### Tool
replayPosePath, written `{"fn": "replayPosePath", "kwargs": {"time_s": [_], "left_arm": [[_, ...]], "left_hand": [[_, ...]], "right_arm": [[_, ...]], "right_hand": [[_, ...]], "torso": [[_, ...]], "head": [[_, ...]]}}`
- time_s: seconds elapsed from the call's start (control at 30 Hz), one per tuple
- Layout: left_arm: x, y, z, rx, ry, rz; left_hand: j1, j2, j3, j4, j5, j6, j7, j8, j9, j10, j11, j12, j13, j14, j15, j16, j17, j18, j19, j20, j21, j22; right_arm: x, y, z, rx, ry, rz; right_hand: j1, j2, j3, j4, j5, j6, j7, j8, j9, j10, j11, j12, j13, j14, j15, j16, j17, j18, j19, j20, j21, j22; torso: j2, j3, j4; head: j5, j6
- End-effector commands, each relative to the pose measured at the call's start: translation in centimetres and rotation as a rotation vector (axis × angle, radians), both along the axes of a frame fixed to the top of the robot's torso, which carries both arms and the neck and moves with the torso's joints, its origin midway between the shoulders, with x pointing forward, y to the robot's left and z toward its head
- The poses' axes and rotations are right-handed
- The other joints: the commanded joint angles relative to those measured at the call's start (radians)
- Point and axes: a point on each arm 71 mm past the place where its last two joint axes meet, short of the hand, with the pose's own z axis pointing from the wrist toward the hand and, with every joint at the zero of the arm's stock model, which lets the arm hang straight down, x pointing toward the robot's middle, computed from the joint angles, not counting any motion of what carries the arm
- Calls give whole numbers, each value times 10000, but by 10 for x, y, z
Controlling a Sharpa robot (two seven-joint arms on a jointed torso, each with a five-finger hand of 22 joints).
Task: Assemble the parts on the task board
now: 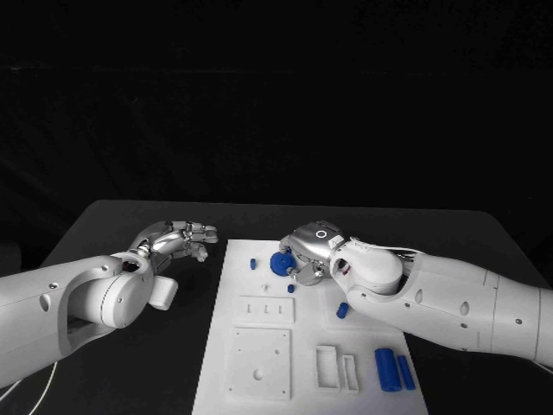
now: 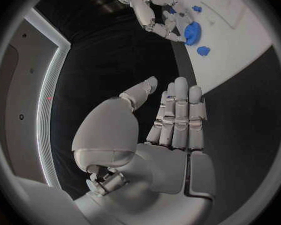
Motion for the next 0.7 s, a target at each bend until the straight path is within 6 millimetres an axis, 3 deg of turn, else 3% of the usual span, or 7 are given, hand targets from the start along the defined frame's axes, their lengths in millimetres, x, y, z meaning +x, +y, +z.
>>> {"fn": "replayPosePath", "kwargs": {"time_s": [0.03,0.13,0.2,0.7], "left_arm": [[0,-2,2,79,-150,-76],[0,-2,2,79,-157,-74],[0,-2,2,72,-161,-89],[0,-1,2,75,-189,-60]], "left_hand": [[-74,-1,39,-20,29,-38,0,-27,-11,0,62,-49,-8,-57,18,47,-12,272,-9,-64,-28,-12],[-76,-2,39,-19,30,-38,1,-27,-11,-1,62,-50,-8,-57,18,48,-13,271,-9,-63,-28,-12],[-77,-2,39,-18,30,-39,1,-27,-11,-2,62,-51,-8,-58,19,48,-14,271,-9,-63,-28,-12],[-70,17,53,-18,39,-44,-37,-25,-11,-52,16,-92,-22,-69,-9,50,-34,268,-16,-68,-28,-18]], "right_arm": [[1,-3,-8,-141,962,-180],[2,-5,-9,-93,951,-207],[4,-8,-9,-32,966,-208],[-2,-14,0,965,417,160]], "right_hand": [[149,18,221,59,328,7,-151,72,34,18,-150,-35,-19,-6,-123,-46,8,316,-4,-37,-29,118],[230,107,430,109,606,-19,-168,88,47,22,-164,-29,-21,5,-141,-58,15,316,13,-13,-27,127],[3,73,477,258,1141,-26,-157,124,71,39,-146,-14,-21,24,-128,-58,35,316,44,24,-2,150],[-220,64,208,280,1286,-45,-119,170,105,92,-121,30,-15,64,-106,-35,73,316,103,-18,45,165]], "torso": [[2,1,-7],[6,0,-13],[-4,0,-8],[-3,3,-4]], "head": [[11,-17],[10,-17],[16,-6],[3,-13]]}}
